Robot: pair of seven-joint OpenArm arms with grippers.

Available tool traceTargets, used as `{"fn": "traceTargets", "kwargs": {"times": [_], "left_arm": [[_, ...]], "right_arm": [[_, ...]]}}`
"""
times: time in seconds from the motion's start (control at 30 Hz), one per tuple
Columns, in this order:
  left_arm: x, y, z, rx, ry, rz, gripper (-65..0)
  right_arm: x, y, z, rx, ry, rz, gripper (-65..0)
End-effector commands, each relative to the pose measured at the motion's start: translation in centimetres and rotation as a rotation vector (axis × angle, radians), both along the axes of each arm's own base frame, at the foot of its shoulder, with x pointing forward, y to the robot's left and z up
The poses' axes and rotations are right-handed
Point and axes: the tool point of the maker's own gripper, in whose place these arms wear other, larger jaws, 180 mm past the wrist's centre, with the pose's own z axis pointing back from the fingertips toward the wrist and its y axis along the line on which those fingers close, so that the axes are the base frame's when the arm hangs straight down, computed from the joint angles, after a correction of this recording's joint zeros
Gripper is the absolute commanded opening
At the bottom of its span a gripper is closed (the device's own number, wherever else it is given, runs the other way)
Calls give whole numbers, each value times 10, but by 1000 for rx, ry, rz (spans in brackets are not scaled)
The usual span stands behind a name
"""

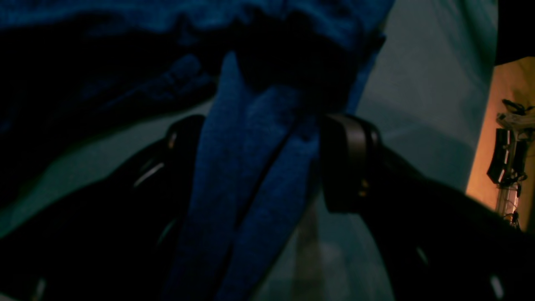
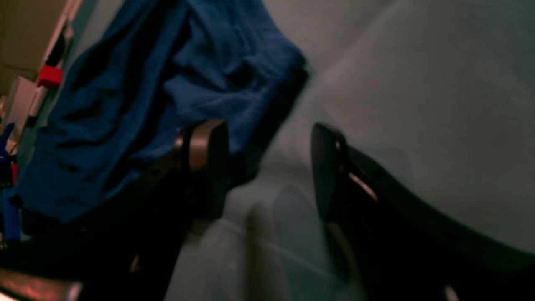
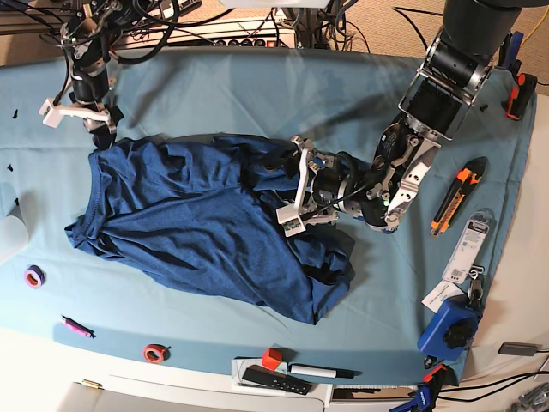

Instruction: Layout the t-shirt on the table in an organized manner, then fold the t-shirt properly

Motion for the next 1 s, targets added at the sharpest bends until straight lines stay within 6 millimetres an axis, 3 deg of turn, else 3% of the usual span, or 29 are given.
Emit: {"fn": "traceTargets", "kwargs": {"times": [0.0,0.53,0.6,0.7,0.83,0.97], "left_arm": [[11,-7,19,-50,-37,1,-260],[10,-6,16,-42,-36,0,-260],[11,-6,17,-41,-39,1,-260],[21,0,24,-60,-49,36,-260],[50,22,48,-156,-49,168,-260],[75,60,72,-241,-23,307,-260]], "right_arm": [[8,-1,9,-3,-37,-7,-337],[37,12,-24,136,-28,-32,-337],[41,14,-28,123,-14,-13,-399],[45,16,-24,70,-19,49,-642],[42,-2,-21,-5,20,67,-650],[38,-25,-16,-82,78,87,-650]]}}
